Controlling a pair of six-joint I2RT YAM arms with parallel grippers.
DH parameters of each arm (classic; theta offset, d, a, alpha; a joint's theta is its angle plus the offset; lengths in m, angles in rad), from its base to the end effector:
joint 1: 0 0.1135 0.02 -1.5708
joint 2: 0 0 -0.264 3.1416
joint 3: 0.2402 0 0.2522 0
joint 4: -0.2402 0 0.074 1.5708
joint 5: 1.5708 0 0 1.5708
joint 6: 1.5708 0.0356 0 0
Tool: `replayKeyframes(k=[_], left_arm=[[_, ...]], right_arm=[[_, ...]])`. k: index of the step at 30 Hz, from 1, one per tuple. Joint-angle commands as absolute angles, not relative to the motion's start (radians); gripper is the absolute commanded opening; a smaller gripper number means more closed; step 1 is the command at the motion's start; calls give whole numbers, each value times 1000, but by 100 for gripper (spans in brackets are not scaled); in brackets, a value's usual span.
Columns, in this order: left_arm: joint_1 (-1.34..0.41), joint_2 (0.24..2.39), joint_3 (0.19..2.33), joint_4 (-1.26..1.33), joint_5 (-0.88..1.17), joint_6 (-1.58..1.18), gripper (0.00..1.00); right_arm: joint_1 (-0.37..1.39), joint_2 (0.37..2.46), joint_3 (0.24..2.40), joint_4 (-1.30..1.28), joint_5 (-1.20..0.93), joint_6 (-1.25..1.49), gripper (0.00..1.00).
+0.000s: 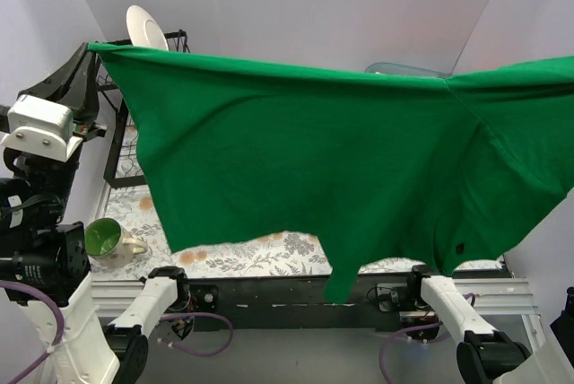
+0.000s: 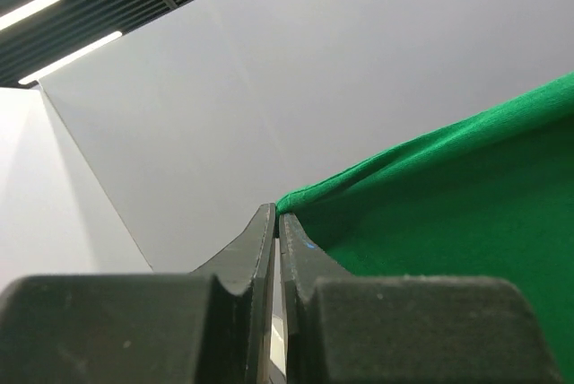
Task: Roll the t-shirts
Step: Flatten out the T-shirt at the center of the board.
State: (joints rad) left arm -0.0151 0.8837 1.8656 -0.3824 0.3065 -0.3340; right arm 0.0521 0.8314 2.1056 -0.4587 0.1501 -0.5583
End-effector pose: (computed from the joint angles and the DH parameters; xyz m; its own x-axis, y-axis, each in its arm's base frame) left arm 0.0277 -0.0112 0.6155 0.4466 -0.3193 -0.8358 0.4339 0.8943 -0.1098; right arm -0.0685 -0.0089 0.6399 0.5897 -0.4937 -0.6391 0.4283 0.8621 -0.2708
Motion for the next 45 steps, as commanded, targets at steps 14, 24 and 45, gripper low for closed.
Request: replayKeyframes(k=[14, 24, 45], left_arm=[[-2, 1190, 1172, -372, 639, -172, 0], [-23, 1797, 1259, -324, 581, -153, 0], [-77, 2226, 1808, -327, 479, -210, 0]], right_arm=[[45, 785, 1041, -210, -69, -629, 1], [49, 1306, 882, 64, -34, -650, 1], [51, 1908, 1430, 40, 104, -706, 1]])
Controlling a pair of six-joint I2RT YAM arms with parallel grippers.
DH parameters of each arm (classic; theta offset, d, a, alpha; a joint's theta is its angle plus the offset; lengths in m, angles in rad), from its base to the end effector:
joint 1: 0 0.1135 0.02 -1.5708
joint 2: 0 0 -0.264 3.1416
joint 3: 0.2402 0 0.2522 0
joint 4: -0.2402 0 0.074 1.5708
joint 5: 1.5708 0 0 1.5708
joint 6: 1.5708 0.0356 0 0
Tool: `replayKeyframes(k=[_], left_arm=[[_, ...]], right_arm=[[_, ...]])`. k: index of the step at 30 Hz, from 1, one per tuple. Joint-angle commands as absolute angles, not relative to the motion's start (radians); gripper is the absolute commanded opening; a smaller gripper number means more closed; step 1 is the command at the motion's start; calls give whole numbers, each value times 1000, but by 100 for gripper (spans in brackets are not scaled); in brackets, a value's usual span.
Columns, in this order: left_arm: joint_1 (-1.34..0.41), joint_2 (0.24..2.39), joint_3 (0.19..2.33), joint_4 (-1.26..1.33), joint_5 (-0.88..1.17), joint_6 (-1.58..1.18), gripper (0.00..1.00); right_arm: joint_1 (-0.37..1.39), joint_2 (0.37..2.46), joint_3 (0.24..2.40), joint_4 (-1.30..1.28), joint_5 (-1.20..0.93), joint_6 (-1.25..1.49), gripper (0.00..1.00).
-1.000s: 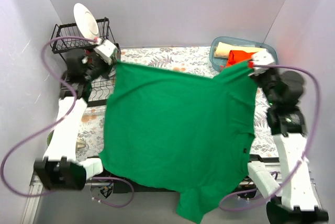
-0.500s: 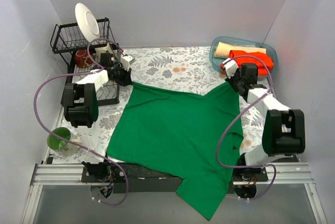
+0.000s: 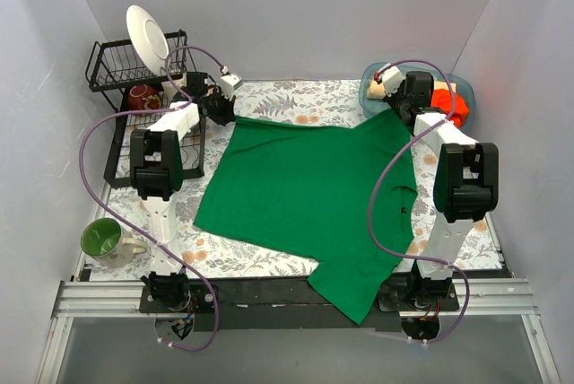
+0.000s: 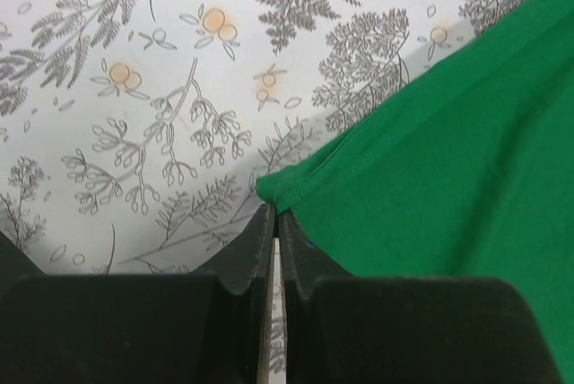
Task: Roll the t-shirts
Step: Flatten out the T-shirt at the center of the board, then fold the T-shirt at the center of the board.
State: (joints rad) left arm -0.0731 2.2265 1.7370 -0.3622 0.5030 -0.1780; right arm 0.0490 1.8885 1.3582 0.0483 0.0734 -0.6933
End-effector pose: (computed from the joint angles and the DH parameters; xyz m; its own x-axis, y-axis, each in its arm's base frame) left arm 0.4921 -0.0532 0.1814 -0.8059 -0.0965 -0.5841 0.2418 0.8469 -0.4736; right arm 0.4408 0.0190 0.2414 -0.3664 -0.6561 -0.6598 -0.2835 0.7541 -0.5924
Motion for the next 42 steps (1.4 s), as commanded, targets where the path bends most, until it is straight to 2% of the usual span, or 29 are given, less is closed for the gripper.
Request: replayKeyframes(k=[1, 11, 20, 30, 42], left_arm=[[-78, 2227, 1818, -305, 471, -221, 0], [-78, 2250, 1937, -238, 477, -282, 0], [-78, 2214, 1916, -305, 567, -230, 0], [-71, 2080, 1804, -391, 646, -131, 0], [-37, 1867, 1652, -537, 621, 89, 0]], right_arm=[[52, 1910, 1440, 34, 106, -704, 1], [57, 1864, 1433, 17, 161, -684, 1], [64, 1760, 1361, -70, 129, -707, 1], [118, 1456, 1195, -339, 86, -677, 1], [199, 1146, 963, -480, 87, -646, 1]])
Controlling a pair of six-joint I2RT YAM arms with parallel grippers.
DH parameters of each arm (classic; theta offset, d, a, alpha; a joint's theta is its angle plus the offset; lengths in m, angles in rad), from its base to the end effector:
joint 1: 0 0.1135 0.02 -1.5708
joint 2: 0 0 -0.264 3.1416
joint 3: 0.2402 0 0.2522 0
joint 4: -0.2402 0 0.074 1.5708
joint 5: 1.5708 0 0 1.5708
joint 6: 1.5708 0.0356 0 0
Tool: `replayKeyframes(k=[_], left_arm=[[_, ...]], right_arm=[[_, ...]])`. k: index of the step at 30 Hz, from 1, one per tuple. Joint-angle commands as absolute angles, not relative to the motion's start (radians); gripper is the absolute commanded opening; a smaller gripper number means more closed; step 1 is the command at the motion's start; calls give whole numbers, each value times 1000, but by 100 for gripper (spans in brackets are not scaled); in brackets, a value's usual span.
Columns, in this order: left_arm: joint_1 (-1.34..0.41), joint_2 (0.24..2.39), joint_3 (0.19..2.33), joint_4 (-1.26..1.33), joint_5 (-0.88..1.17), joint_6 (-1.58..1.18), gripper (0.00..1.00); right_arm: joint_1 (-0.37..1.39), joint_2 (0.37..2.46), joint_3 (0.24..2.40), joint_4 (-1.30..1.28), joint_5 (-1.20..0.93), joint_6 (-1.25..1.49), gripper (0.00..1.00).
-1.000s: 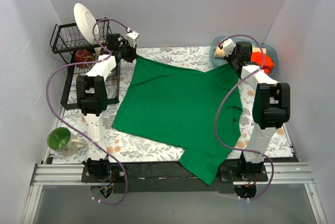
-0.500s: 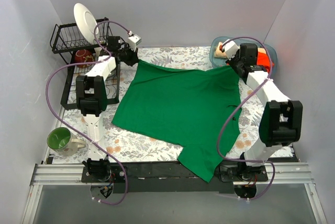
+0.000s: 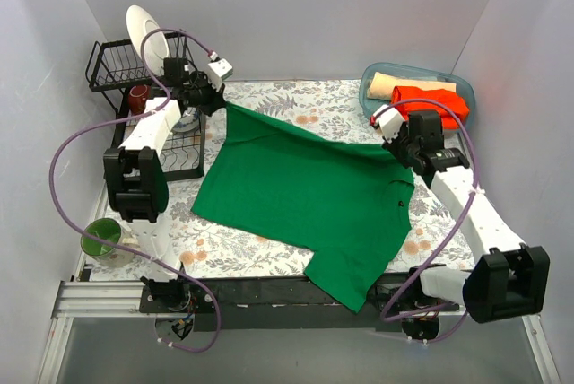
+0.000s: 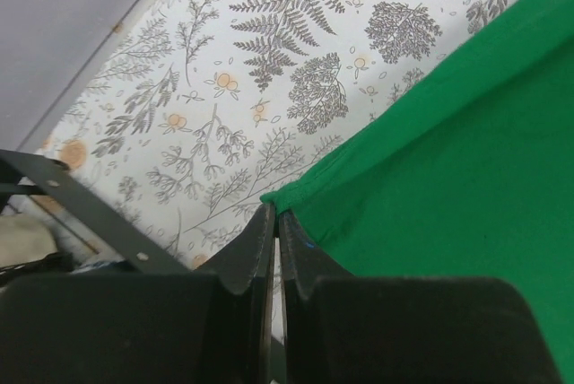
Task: Roll the t-shirts
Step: Fold the T-shirt at the center of the board.
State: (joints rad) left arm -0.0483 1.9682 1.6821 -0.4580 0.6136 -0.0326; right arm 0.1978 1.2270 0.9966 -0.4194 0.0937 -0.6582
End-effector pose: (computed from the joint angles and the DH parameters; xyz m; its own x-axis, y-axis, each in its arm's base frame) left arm 0.4484 -0.0422 0.2755 -0.6912 0.0067 -0.7226 0.4403 0.7968 -0.4138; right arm 0.2657 0.0499 0.2983 -0.3943 -0.7001 -0.5952 -0.4599 0.7111 -0.5318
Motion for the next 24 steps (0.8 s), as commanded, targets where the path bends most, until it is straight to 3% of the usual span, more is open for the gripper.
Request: replayKeyframes(k=[1, 14, 24], left_arm=[[-37, 1859, 1649, -555, 626, 104, 0], [-35, 1827, 1520, -695, 557, 276, 0], [-35, 1832, 1468, -767, 473, 403, 0]], right_arm=[[199, 1132, 956, -492, 81, -652, 1], [225, 959, 833, -658, -74, -676, 1], [239, 945, 796, -745, -153, -745, 1]])
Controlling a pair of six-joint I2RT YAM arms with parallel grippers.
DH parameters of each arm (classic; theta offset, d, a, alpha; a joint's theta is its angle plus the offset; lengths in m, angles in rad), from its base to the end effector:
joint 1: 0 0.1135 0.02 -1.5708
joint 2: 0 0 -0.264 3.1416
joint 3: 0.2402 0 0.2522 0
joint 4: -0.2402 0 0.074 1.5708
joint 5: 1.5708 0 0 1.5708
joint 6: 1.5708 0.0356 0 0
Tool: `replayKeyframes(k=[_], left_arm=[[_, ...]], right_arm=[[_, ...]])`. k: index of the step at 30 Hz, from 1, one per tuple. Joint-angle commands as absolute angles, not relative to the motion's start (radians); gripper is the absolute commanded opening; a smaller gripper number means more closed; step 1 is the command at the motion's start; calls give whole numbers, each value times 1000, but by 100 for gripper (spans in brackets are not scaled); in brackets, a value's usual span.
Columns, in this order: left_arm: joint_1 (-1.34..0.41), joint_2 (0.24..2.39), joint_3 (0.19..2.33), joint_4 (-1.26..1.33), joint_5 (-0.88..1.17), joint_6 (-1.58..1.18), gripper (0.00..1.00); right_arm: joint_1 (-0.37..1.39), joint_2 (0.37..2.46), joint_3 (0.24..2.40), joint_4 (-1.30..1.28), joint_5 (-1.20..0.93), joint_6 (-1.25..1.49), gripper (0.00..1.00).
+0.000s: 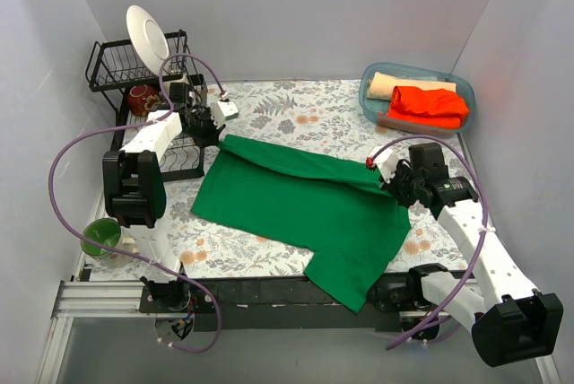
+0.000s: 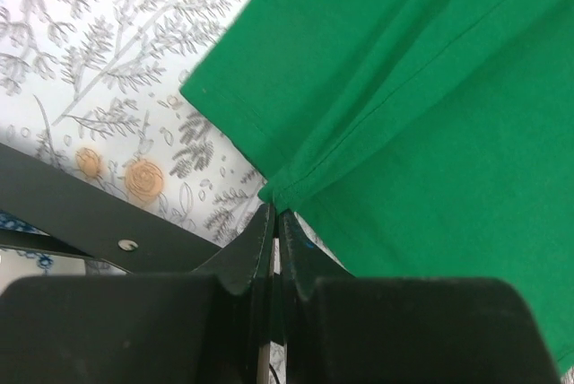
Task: Roll the t-shirts
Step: Fold the T-shirt at the center of the board.
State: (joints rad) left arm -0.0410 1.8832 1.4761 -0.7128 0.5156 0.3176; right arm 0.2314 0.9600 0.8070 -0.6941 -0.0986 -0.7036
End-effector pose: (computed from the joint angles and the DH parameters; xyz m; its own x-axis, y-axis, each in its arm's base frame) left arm 0.3945 -0.0338 0.2283 -0.7761 0.3038 -0.5526 0.5187 0.8059 -0.2855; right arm 0.1864 0.0475 0.2697 -0.3675 -0.7480 -0.5526 -0.6943 0.6160 -0.3721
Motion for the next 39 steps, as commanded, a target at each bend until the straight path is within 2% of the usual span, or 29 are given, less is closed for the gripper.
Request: replayKeyframes(k=[1, 3, 4, 5, 6, 7, 8, 12, 20, 25, 39], left_arm=[[-35, 1835, 1467, -775, 463, 410, 0], [-35, 1835, 1463, -795, 431, 429, 0], [-35, 1838, 1468, -807, 425, 437, 0], [-34, 1842, 1486, -846, 422, 446, 4], [-32, 1845, 1500, -870, 428, 463, 11], [-31, 1851, 1514, -890, 436, 466, 19], [-31, 1852, 1531, -905, 446, 466, 34], [-40, 1867, 1603, -858, 532, 382, 53], [-112, 2074, 1793, -730, 477, 59, 55], [-112, 2201, 1900, -723, 454, 6, 60], [-114, 2310, 1991, -724, 393, 5, 61]], right_arm=[[238, 945, 793, -749, -156, -756, 1], [239, 940, 793, -794, -193, -781, 1], [238, 951, 807, -831, -249, -835, 7], [239, 956, 824, -885, -271, -856, 13], [239, 962, 863, -952, -285, -871, 28], [239, 963, 882, -969, -285, -883, 32], [239, 960, 897, -968, -275, -871, 34], [221, 972, 925, -794, -201, -816, 46], [94, 1362, 1055, -663, -127, -663, 51], [9, 1547, 1144, -663, -136, -652, 52], [-61, 1772, 1246, -675, -140, -672, 50]])
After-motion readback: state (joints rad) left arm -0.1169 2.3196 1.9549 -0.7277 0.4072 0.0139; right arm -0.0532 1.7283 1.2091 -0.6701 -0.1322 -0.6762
